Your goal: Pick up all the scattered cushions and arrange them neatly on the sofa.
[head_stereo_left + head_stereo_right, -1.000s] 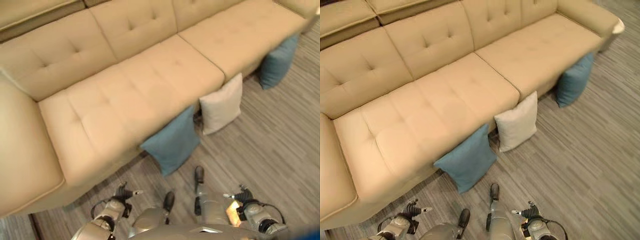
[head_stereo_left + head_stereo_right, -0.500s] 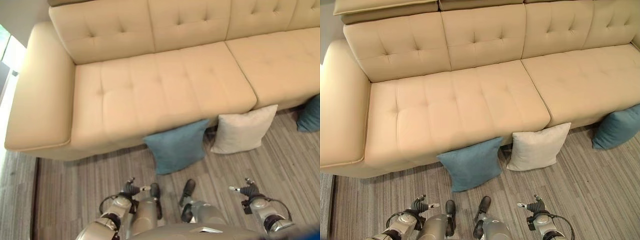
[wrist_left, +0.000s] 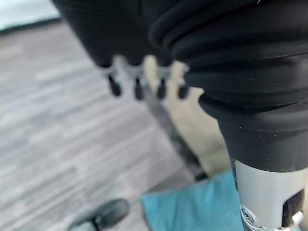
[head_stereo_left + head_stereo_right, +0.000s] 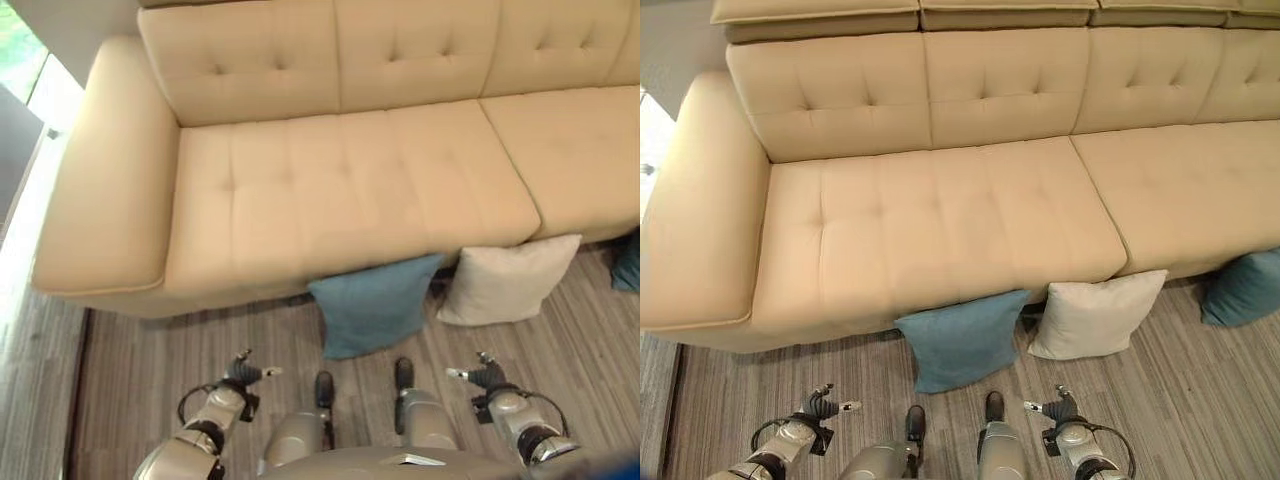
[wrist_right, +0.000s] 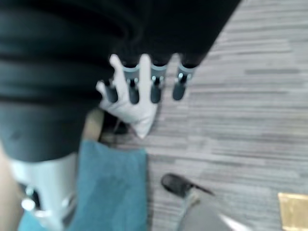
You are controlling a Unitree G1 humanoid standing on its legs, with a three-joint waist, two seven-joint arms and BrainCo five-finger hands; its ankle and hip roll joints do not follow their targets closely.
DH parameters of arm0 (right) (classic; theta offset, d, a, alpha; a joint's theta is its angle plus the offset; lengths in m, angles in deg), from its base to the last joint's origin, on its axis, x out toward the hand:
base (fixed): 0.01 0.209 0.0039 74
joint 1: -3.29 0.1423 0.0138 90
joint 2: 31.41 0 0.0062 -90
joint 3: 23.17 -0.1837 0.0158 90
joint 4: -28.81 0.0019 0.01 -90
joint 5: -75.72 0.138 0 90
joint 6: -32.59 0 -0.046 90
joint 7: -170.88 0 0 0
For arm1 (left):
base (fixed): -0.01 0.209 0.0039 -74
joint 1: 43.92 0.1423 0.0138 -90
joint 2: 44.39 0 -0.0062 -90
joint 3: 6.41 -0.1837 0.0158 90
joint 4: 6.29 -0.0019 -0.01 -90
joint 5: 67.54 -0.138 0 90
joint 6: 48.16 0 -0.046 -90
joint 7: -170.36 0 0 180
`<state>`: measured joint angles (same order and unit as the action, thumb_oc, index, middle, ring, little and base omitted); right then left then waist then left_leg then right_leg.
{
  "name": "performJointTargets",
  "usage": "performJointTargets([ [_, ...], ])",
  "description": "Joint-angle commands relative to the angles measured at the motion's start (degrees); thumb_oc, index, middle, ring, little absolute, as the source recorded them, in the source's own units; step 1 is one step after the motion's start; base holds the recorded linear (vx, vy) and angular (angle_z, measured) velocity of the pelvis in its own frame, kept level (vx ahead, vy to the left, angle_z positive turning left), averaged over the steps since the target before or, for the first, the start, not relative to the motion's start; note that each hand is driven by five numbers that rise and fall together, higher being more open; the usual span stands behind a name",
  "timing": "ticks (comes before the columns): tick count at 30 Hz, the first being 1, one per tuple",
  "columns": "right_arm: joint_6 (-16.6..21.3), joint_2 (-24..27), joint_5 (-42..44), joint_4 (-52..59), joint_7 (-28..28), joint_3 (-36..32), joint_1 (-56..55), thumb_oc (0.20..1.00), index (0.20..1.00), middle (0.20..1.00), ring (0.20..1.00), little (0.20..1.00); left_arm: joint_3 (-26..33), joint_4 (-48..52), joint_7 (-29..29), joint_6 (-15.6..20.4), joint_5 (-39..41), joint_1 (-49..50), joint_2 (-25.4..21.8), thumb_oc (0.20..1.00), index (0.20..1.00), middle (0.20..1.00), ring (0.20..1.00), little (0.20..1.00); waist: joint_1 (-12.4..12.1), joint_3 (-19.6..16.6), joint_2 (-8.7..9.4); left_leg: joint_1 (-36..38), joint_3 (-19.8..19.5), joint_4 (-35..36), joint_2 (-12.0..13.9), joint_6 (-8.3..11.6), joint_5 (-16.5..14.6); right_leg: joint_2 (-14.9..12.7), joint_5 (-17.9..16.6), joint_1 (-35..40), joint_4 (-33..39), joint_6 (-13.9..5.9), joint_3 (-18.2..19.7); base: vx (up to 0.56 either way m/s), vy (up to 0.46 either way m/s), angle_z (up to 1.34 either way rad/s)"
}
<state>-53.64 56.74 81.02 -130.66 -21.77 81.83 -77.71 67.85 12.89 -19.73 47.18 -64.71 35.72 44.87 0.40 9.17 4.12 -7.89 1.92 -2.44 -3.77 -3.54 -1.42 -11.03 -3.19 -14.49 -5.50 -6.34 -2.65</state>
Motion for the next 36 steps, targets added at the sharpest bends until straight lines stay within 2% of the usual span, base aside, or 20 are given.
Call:
performJointTargets([
  [1, 0.09, 2.13, -1.59, -0.35, -0.55, 0.64, -0.1, 1.0, 1.0, 1.0, 1.0, 1.0, 0.55, 0.91, -1.0, 1.18, 1.31, 0.19, 1.47, 1.0, 1.0, 1.0, 1.0, 1.0, -0.24, -0.38, -0.79, -3.21, -1.38, -5.16, 1.48, 4.47, -5.25, 2.3, 3.1, 2.97, 0.71, -0.57, -2.38, 0.05, -0.199, 0.11],
  [8, 0.63, 2.77, -1.1, 0.91, -1.18, 1.1, 0.52, 1.0, 1.0, 1.0, 1.0, 1.0, 1.12, 3.58, -2.24, 2.11, 5.08, -0.88, 1.87, 1.0, 1.0, 1.0, 1.0, 1.0, -0.16, -0.16, -0.84, -3.98, -2.68, -3.82, 3.22, 5.97, -3.57, 3.53, 4.25, 2.89, 1.11, 0.58, -3.74, 0.01, -0.149, 0.12],
  [12, 1.46, 3.85, 0.71, 3.12, -3.16, 1.2, 3.27, 1.0, 1.0, 1.0, 1.0, 1.0, 0.44, 7.8, -4.24, 3.62, 9.88, -4.39, 2.12, 1.0, 1.0, 1.0, 1.0, 1.0, -0.12, 3.18, -1.43, -8.24, -3.88, -4.38, 4.5, 6.92, -2.04, 4.06, 5.4, -2.54, -2.74, 1.96, -5.29, -0.13, -0.144, 0.13],
  [16, 2.14, 5.12, 1.75, 5.41, -4.77, 1.4, 5.92, 1.0, 1.0, 1.0, 1.0, 1.0, -0.63, 9.84, -5.61, 4.77, 12.57, -7.12, 2.17, 1.0, 1.0, 1.0, 1.0, 1.0, -0.09, 5.6, -2.04, -12.97, -4.21, -7.1, 4.49, 7.32, -1.55, 4.17, 6.09, -7.6, -6.53, 2.72, -6.07, -0.14, -0.075, 0.09],
  [19, 2.69, 6.94, 3.53, 7.8, -7.31, 2.88, 11.71, 1.0, 1.0, 1.0, 1.0, 1.0, -1.41, 12.81, -7.79, 6.02, 16.06, -11.16, 1.55, 1.0, 1.0, 1.0, 1.0, 1.0, 0.08, 8.19, -2.76, -20.58, -4.39, -11.85, 4.82, 7.61, -0.97, 3.9, 7.01, -15.22, -11.79, 3.54, -6.59, -0.12, -0.057, 0.06],
  [20, 2.95, 7.1, 4.03, 8.53, -7.92, 3.14, 13.13, 1.0, 1.0, 1.0, 1.0, 1.0, -1.3, 13.13, -8.23, 6.33, 17.02, -12.1, 1.6, 1.0, 1.0, 1.0, 1.0, 1.0, 0.03, 8.55, -2.95, -21.64, -4.51, -13.23, 5.23, 7.9, -2.79, 4.09, 8.91, -16.5, -13.42, 3.33, -6.25, -0.05, -0.05, 0.05],
  [23, 3.67, 8.59, 5.71, 11.37, -10.94, 3.5, 19.68, 1.0, 1.0, 1.0, 1.0, 1.0, -0.73, 15.51, -10.91, 7.48, 20.18, -16.28, 0.91, 1.0, 1.0, 1.0, 1.0, 1.0, 0.42, 10.11, -3.33, -29.85, -4.59, -17.78, 5.39, 7.75, -2.96, 3.86, 9.93, -24.88, -18.69, 3.75, -5.42, -0.1, -0.017, 0.04],
  [24, 3.67, 8.6, 5.72, 11.35, -10.94, 3.51, 19.74, 1.0, 1.0, 1.0, 1.0, 1.0, -0.71, 15.5, -10.91, 7.47, 20.18, -16.33, 0.91, 1.0, 1.0, 1.0, 1.0, 1.0, 0.43, 9.99, -3.33, -30.1, -4.59, -17.93, 5.38, 7.75, -3.01, 3.83, 9.99, -25.13, -18.83, 3.75, -5.4, -0.15, 0.009, -0.03],
  [25, 4.05, 9.61, 6.39, 12.61, -12.51, 3.41, 23.03, 1.0, 1.0, 1.0, 1.0, 1.0, -0.3, 16.89, -11.98, 7.94, 21.48, -18.28, 0.41, 1.0, 1.0, 1.0, 1.0, 1.0, 0.58, 10.95, -3.63, -34.1, -4.74, -20.2, 5.39, 7.65, -3.09, 3.62, 10.63, -29.18, -21.76, 3.9, -5.09, -0.1, 0.011, -0.05],
  [28, 5.18, 10.32, 7.79, 15.05, -15.01, 3.28, 28.15, 1.0, 1.0, 1.0, 1.0, 1.0, -0.46, 19.46, -13.9, 8.44, 22.54, -21.93, -0.12, 1.0, 1.0, 1.0, 1.0, 1.0, 1.17, 11.11, -3.73, -43.63, -5.09, -26.02, 5.02, 7.31, -4.22, 3.3, 11.71, -38.4, -27.92, 4.37, -3.81, -0.11, 0.001, 0.03],
  [36, 6.53, 11.59, 9.63, 16.05, -17.96, 3.79, 35.36, 1.0, 1.0, 1.0, 1.0, 1.0, -0.85, 22.02, -17.27, 8.73, 22.42, -28.1, -1.4, 1.0, 1.0, 1.0, 1.0, 1.0, 1.47, 10.49, -3.65, -56.82, -6.05, -33.5, 4.26, 6.54, -5.97, 2.78, 13.18, -51.41, -36.15, 4.57, -2.05, -0.03, -0.009, 0.03],
])
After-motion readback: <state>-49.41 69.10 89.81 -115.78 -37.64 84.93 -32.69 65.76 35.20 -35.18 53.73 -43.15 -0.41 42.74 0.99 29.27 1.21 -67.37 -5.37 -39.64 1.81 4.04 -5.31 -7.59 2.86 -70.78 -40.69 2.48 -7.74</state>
